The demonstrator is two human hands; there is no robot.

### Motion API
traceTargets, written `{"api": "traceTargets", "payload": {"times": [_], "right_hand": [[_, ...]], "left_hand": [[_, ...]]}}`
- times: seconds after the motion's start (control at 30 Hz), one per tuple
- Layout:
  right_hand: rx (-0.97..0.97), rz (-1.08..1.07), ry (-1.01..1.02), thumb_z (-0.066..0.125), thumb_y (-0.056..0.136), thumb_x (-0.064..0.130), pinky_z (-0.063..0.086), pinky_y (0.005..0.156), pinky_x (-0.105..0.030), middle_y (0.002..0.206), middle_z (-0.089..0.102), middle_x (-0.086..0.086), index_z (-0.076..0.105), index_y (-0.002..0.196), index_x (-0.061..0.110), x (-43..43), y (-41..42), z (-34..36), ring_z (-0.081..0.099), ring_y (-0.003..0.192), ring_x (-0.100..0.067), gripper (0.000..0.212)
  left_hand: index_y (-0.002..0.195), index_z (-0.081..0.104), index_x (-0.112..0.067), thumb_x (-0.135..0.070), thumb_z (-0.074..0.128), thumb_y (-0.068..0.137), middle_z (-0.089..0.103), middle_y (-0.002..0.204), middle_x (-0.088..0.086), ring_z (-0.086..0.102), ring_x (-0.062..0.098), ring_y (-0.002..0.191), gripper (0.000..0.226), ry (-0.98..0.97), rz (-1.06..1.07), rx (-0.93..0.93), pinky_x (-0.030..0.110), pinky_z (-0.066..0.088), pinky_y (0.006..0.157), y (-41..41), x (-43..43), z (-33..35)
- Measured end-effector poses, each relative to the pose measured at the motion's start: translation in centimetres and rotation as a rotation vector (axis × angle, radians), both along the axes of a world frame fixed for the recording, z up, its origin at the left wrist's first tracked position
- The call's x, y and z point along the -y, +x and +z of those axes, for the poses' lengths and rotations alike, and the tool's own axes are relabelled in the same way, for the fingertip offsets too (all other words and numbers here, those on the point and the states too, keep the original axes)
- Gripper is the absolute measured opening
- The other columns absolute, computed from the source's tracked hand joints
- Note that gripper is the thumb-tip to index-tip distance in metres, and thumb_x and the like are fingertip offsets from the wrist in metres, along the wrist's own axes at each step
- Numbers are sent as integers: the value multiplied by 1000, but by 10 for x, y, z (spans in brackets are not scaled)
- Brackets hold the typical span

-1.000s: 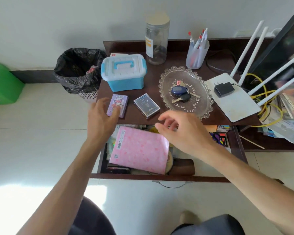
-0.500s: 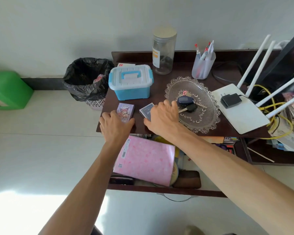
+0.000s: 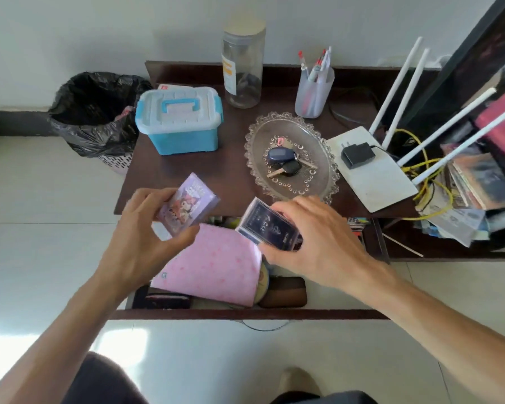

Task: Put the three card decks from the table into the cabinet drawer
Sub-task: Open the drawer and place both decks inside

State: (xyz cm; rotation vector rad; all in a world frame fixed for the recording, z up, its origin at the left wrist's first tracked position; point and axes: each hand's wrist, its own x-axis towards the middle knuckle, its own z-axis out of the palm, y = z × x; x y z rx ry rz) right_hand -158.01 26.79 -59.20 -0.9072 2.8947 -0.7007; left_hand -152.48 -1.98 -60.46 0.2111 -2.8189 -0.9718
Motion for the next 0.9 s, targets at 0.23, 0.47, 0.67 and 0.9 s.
{"api": "traceTargets", "payload": {"times": [0.23,0.47,0.67,0.9], "right_hand": [[317,-88,249,66,72,74,52,92,-32,118,60,20,58,132,37,-122,5,-48,56,111,-3,71],[142,130,700,67,79,62,39,101,-37,125,66,4,54,134,23,-154,-26,-104,60,116,-19,69],[30,280,790,70,78,58,41,95,-39,107,72,-3,64,124,14,-147,-36,-126,65,105,-26,64],[10,259,782,69,84,56,41,95,-38,109,73,-6,52,139,15,-151,-37,-127,65,106,-27,70]], "left_hand": [[128,59,-29,-46,84,70,53,108,-28,54,-12,99,66,23,-427,174,-4,38,80,8,-70,-33],[139,51,-34,-63,75,72,56,125,-18,51,0,98,78,-126,-544,281,12,47,84,-12,-99,-79],[134,53,-39,-80,59,61,53,114,-25,53,-9,101,84,-106,-545,360,3,46,64,-10,-100,-89],[134,55,-35,-78,61,61,54,114,-22,52,-5,100,84,-112,-567,372,9,44,67,-12,-104,-87]]}}
